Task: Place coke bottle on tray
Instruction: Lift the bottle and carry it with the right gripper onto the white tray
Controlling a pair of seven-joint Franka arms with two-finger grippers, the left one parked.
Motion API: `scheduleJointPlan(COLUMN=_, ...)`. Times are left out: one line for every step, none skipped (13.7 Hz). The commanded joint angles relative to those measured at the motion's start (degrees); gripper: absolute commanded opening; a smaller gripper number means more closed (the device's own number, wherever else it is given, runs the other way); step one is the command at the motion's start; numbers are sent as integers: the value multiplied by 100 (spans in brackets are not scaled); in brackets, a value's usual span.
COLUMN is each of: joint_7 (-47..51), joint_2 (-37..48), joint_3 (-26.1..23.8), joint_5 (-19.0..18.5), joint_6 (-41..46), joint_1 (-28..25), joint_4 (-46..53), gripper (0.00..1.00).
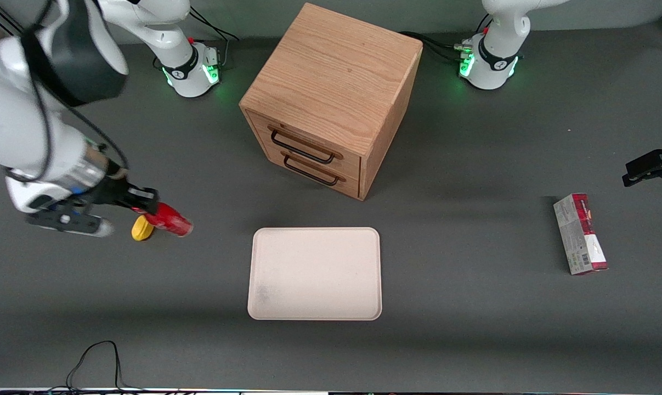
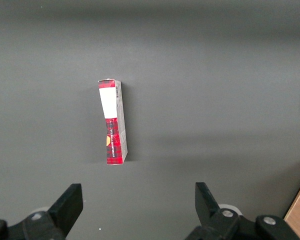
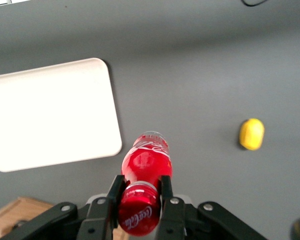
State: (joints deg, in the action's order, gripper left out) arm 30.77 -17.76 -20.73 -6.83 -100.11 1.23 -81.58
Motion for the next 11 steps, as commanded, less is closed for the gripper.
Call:
scheduleJointPlan(joint_7=666, joint_2=-1122, joint_3=-194, joint_5=-477, joint_6=-576, joint_1=-324, joint_4=625, gripper=0)
scheduleJointPlan(joint_7=807, joint_2=-1412, joint_3=-186, joint_5=-538, joint_6=-832, joint_1=-491, joint_4=730, gripper=0)
scheduleJointPlan(joint_7=860, joint_2=-1763, joint_3=-186, joint_5=-678, joint_6=-991, joint_1=-649, joint_4=940, gripper=0)
scheduleJointPlan(joint_7=913, joint_2=-2131, joint_3=-186, joint_5=-758, joint_6=-1141, joint_1=-764, joint_4=1229, gripper=0)
scheduleJointPlan(joint_7=922, joint_2=-2379, joint_3=-151, joint_5=-767, joint_6=-1290, joint_1=-852, joint_4=1371, gripper=0)
scheduleJointPlan(joint_7=913, joint_2=-2494, joint_3=-133, joint_5=-767, joint_6=-1483, joint_1=-853, joint_4=1373, gripper=0)
scheduleJointPlan(joint_7=905, joint_2=-2574, joint_3=-124, joint_5=-776, joint_6=-1659, joint_1=-853, joint_4=1355, gripper=0)
scheduleJointPlan(joint_7=879, joint_2=-2679, joint_3=-115, joint_5=-785, joint_6=-1765, joint_1=-861, joint_4=1355, gripper=0)
scheduleJointPlan(joint_7=861, joint_2=-2750, joint_3=-72, joint_5=-794, joint_6=-1853, joint_1=-862, joint_4=1338, gripper=0)
scheduleJointPlan(joint_7=852, joint_2=-2759, joint_3=-36, joint_5=-846, joint_6=-1880, joint_1=-870, joint_4=1311, gripper=0)
scheduleJointPlan(joint_7=852, joint_2=-2811, joint_3=-36, joint_5=-960, joint_6=-1889, joint_1=-870, joint_4=1311, gripper=0)
